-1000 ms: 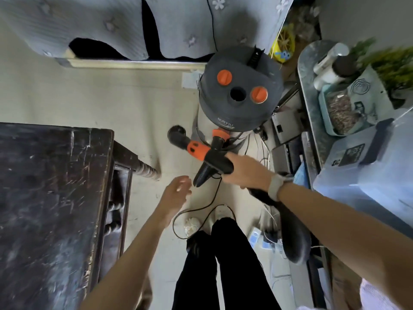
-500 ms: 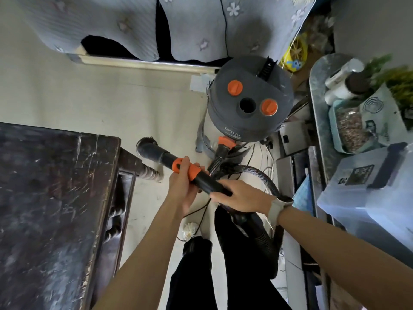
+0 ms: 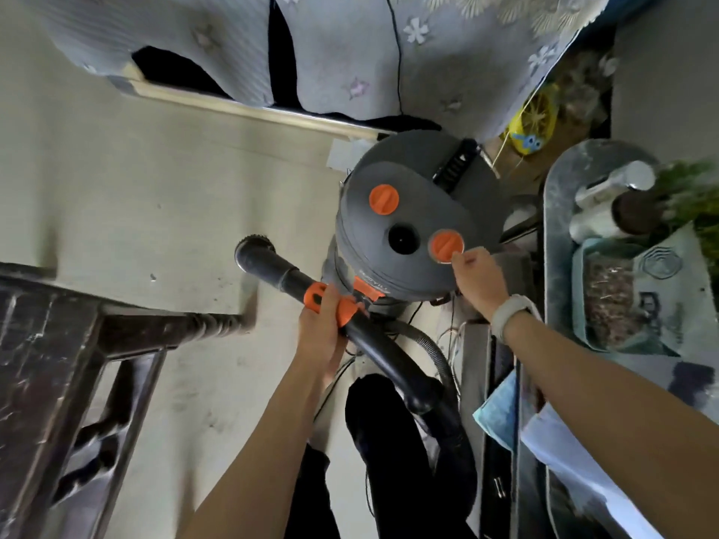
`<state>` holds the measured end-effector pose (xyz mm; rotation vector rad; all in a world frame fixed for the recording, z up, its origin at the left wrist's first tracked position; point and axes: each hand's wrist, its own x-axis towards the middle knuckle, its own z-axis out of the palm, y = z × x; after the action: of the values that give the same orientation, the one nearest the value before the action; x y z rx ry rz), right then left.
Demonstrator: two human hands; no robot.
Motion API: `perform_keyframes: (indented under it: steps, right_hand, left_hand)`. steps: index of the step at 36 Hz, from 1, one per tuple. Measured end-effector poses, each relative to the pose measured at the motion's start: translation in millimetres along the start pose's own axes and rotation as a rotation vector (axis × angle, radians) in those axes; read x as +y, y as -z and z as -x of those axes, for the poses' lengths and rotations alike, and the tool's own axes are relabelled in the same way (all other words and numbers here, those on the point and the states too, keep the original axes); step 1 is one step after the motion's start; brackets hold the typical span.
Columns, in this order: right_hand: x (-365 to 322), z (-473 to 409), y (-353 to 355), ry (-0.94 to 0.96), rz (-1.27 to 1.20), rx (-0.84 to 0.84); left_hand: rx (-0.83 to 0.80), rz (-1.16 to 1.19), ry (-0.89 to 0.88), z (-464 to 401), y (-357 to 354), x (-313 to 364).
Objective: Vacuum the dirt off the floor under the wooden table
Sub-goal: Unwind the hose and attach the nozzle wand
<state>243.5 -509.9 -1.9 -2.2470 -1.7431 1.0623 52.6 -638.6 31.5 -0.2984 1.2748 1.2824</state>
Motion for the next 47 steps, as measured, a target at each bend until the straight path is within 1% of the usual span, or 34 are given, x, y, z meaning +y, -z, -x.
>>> perform_keyframes:
  steps: [2, 4, 7, 10, 12, 19, 23, 31, 35, 36, 38, 40, 44, 45, 47]
  right_hand:
    - [-2.9, -15.7, 2.4, 0.006, 0.088, -0.041]
    - [-7.8, -24.7, 1.9, 0.041, 0.234, -0.056]
    - [-11.0, -32.8, -3.0, 0.124, 0.407, 0.001]
    - [-8.9, -35.7, -8.9, 0.167, 0.471, 0.043]
    - [-11.1, -34.8, -11.2, 0.128, 0.445, 0.034]
    - [-17.3, -33.4, -15.1, -0.050, 0.188, -0.007]
    - [-20.3, -32.9, -18.0, -0.175, 0.065, -0.003]
    - [-19.2, -36.3, -13.1, -0.194, 0.037, -0.059]
    - [-14.4, -37.3, -13.1, -0.108, 0.137, -0.073]
    - [-13.5, -35.5, -10.6, -0.078, 0.187, -0.032]
    - [-14.5, -32.3, -5.8, 0.008, 0.260, 0.115]
    - [-24.1, -29.3, -2.8, 0.127, 0.251, 0.218]
    - [-64.2, -39.2, -11.5, 0.346, 0.230, 0.188]
    - [-75.8, -44.7, -15.8, 0.374, 0.246, 0.170]
    - [-96.3, -55.3, -25.1, 0.368, 0.294, 0.094]
  left_hand:
    - [-0.006, -0.058, -0.007, -7.1, -14.1, -6.2]
    - [-0.009, -0.122, -0.005, -11.7, -25.0, -12.9]
    - [0.011, -0.151, -0.018, -18.5, -37.1, -20.3]
    - [0.038, -0.145, -0.019, -24.8, -45.8, -23.0]
    - [0.050, -0.137, -0.007, -27.7, -49.2, -24.7]
    - [0.068, -0.114, 0.002, -28.5, -55.7, -27.8]
    - [0.059, -0.127, 0.000, -27.7, -57.4, -28.0]
    - [0.063, -0.099, -0.002, -27.9, -54.0, -21.5]
    - [0.074, -0.099, -0.004, -25.4, -51.9, -20.2]
    - [0.073, -0.099, -0.003, -25.0, -51.1, -20.0]
    - [0.069, -0.095, 0.000, -24.3, -49.4, -19.5]
    - [0.070, -0.105, -0.002, -24.5, -47.2, -19.5]
    - [0.087, -0.108, -0.013, -24.4, -44.9, -20.7]
    - [0.090, -0.108, -0.017, -24.0, -44.7, -21.1]
    - [0.101, -0.097, -0.027, -23.0, -43.7, -21.6]
